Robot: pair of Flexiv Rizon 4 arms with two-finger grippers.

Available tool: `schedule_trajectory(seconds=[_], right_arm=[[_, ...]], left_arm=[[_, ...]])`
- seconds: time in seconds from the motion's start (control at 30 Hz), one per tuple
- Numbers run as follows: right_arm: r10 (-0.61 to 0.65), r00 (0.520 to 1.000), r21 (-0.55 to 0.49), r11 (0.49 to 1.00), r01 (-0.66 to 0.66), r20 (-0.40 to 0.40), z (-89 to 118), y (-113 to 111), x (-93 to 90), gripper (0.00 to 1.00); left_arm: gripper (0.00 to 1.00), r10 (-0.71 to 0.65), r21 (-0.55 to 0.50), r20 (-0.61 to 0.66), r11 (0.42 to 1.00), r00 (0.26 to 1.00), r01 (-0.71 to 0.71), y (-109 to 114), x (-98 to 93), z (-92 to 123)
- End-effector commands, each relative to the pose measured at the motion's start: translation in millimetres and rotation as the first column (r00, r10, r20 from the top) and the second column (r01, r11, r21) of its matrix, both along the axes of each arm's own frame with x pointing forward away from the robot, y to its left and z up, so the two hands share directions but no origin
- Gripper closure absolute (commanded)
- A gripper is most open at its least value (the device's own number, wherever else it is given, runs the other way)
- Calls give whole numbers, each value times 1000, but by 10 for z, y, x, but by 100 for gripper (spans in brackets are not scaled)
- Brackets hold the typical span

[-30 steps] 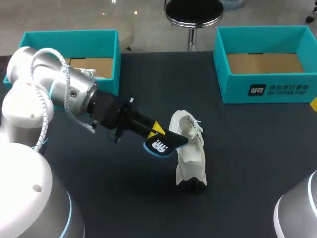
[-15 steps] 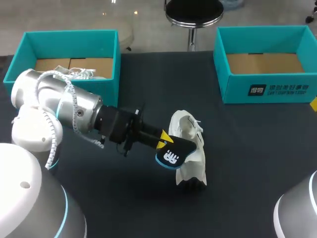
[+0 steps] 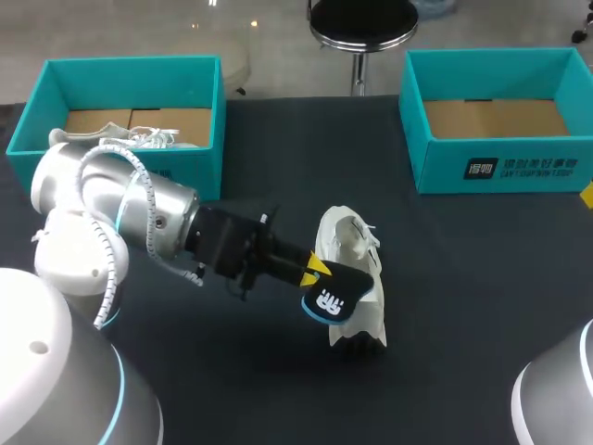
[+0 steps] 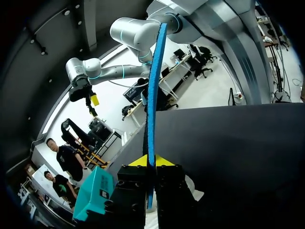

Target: Take the shoe out of the shoebox, open the shoe tongue, remove and reinsert the insole, then place the shoe into the shoebox

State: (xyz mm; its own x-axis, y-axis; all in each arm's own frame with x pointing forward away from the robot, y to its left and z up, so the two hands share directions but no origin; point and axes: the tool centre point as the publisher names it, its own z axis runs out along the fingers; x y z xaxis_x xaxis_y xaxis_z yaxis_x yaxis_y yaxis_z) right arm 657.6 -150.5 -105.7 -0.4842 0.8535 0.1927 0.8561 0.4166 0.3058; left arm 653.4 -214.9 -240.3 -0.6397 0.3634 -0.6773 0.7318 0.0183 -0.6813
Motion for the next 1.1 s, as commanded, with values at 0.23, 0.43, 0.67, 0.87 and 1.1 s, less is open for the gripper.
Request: schedule_trajectory(seconds=[0.23,0.43,0.67,0.87,1.1], right_arm=[[1,1000,-2,1000,-1,-7,9,4,28,0],[1,1000,-2,1000,-1,-7,9,4,28,0],[1,1000,-2,1000,-1,-7,9,4,28,0],[1,1000,-2,1000,-1,-7,9,4,28,0],[1,1000,-2,1000,-1,-7,9,4,28,0]], left_arm=[[100,16,-10,1,1000,1000,-16,-168,64,-192],[100,12,-10,7,1000,1000,-12,-233,80,-282],[100,17,1,20,1000,1000,-17,-289,118,-360],[100,22,6,27,1000,999,-22,-293,166,-408],[100,29,16,26,999,999,-30,-325,220,-458]])
